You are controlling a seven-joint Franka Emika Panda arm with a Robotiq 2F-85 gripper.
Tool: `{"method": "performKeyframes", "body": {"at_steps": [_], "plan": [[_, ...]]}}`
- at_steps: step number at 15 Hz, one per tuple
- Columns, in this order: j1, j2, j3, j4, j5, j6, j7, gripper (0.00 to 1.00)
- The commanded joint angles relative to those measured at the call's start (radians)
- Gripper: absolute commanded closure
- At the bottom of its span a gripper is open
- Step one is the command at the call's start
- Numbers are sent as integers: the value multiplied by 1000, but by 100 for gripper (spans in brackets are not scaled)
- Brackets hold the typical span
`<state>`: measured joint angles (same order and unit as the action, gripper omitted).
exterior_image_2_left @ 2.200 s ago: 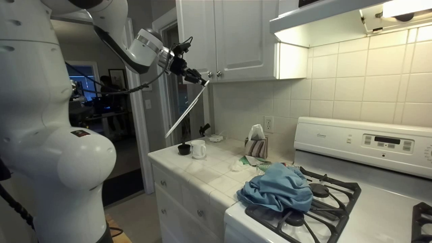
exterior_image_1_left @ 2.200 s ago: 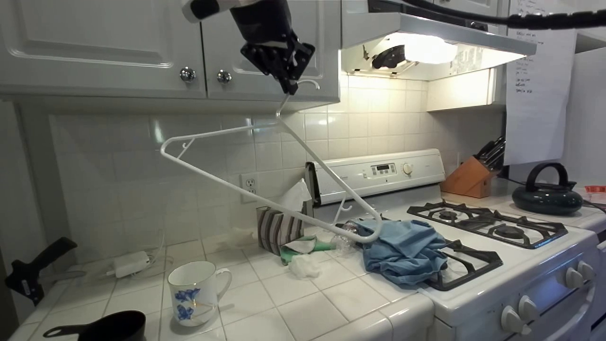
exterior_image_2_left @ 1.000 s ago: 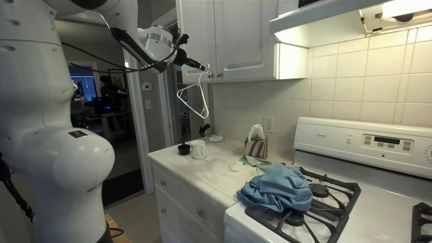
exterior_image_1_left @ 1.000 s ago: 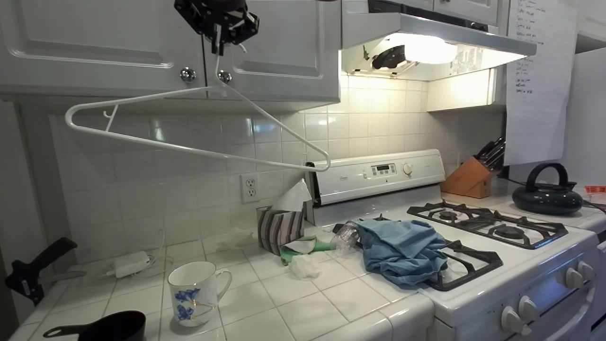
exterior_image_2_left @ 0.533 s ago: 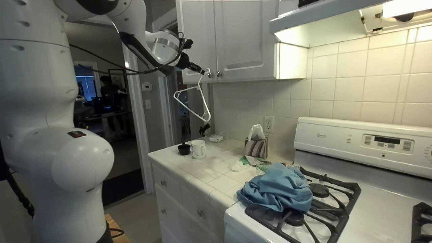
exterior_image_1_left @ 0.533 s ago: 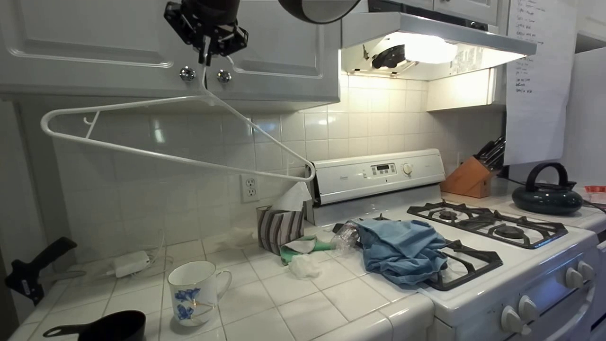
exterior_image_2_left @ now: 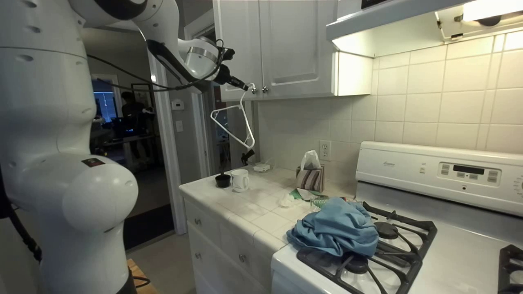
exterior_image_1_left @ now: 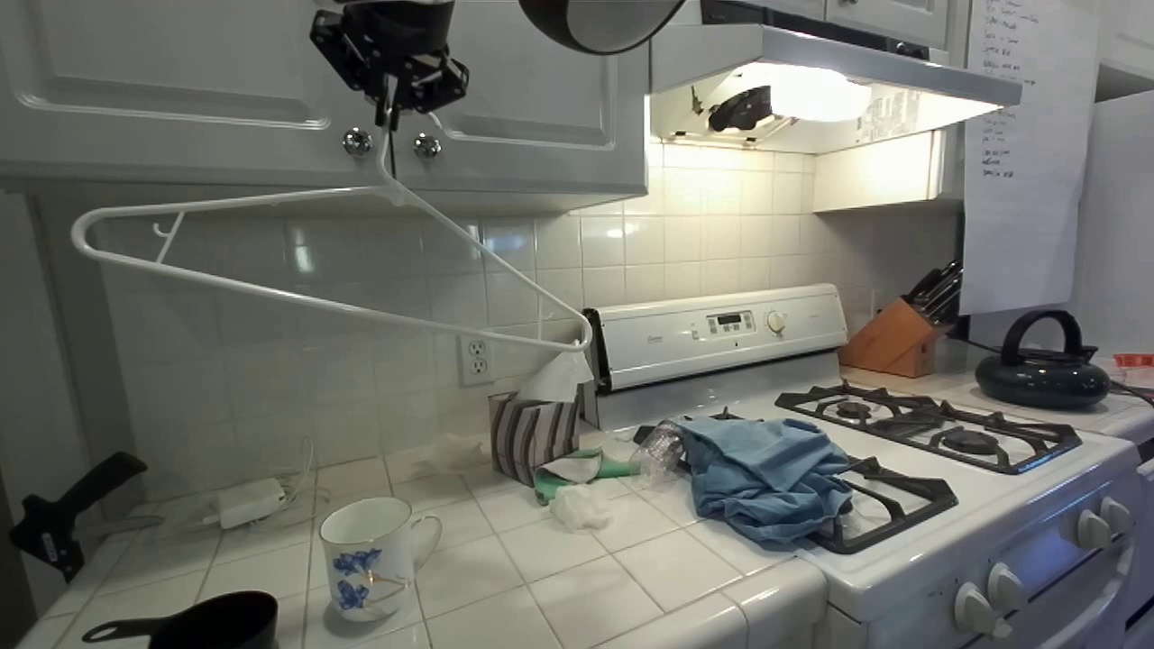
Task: Hang the white hanger on the right upper cabinet door.
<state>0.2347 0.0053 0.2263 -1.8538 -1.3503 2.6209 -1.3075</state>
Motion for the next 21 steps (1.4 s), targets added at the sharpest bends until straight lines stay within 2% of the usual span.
{"method": "performKeyframes", "body": {"at_steps": [1, 15, 21], "plan": [[-4, 33, -1, 38, -7, 18, -20, 98], [-16, 123, -11, 166, 25, 20, -39, 98], [-27, 138, -17, 175, 46, 49, -75, 98]]}}
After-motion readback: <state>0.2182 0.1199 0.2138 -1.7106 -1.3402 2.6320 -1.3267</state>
